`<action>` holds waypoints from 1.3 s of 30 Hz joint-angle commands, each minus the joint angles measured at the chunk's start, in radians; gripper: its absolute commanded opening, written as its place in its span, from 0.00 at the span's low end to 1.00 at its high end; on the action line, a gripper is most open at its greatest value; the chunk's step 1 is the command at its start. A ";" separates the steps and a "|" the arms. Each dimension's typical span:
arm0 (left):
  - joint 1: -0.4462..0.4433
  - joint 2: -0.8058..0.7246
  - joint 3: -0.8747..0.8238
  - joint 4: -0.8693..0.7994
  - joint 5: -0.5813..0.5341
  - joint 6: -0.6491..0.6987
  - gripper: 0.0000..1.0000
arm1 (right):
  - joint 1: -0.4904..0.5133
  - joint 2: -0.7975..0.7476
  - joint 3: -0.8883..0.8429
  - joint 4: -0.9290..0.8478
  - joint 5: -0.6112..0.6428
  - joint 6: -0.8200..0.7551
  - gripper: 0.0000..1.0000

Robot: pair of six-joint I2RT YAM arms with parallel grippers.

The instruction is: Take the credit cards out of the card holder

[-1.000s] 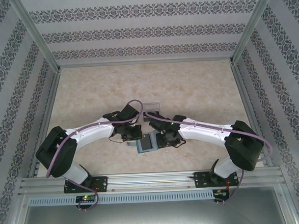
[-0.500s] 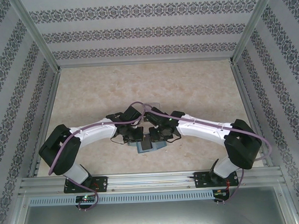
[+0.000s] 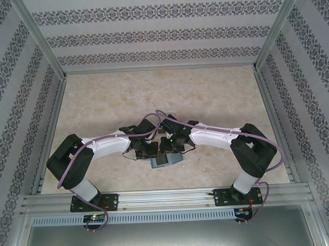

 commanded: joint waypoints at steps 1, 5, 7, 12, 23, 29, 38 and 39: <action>-0.012 0.008 -0.028 0.003 -0.018 -0.001 0.06 | -0.007 0.021 -0.021 0.033 -0.039 0.002 0.20; -0.012 0.000 -0.032 0.004 -0.020 -0.007 0.05 | -0.010 0.043 -0.025 0.043 -0.043 0.000 0.20; -0.012 -0.006 -0.035 0.005 -0.022 -0.008 0.05 | -0.011 0.055 -0.028 0.048 -0.047 -0.002 0.20; -0.012 -0.012 -0.036 -0.006 -0.026 -0.005 0.06 | -0.011 0.060 -0.033 0.039 -0.027 -0.006 0.22; -0.012 -0.023 -0.041 -0.019 -0.034 -0.007 0.06 | -0.024 0.040 -0.053 0.011 0.025 -0.024 0.37; -0.011 -0.021 -0.042 -0.026 -0.043 -0.004 0.05 | -0.034 0.012 -0.054 0.003 0.019 -0.027 0.38; -0.012 0.015 -0.020 -0.064 -0.086 0.024 0.06 | -0.090 -0.050 -0.083 -0.014 0.001 -0.038 0.42; -0.011 0.014 -0.019 -0.065 -0.086 0.025 0.06 | -0.093 -0.054 -0.098 -0.017 0.007 -0.040 0.42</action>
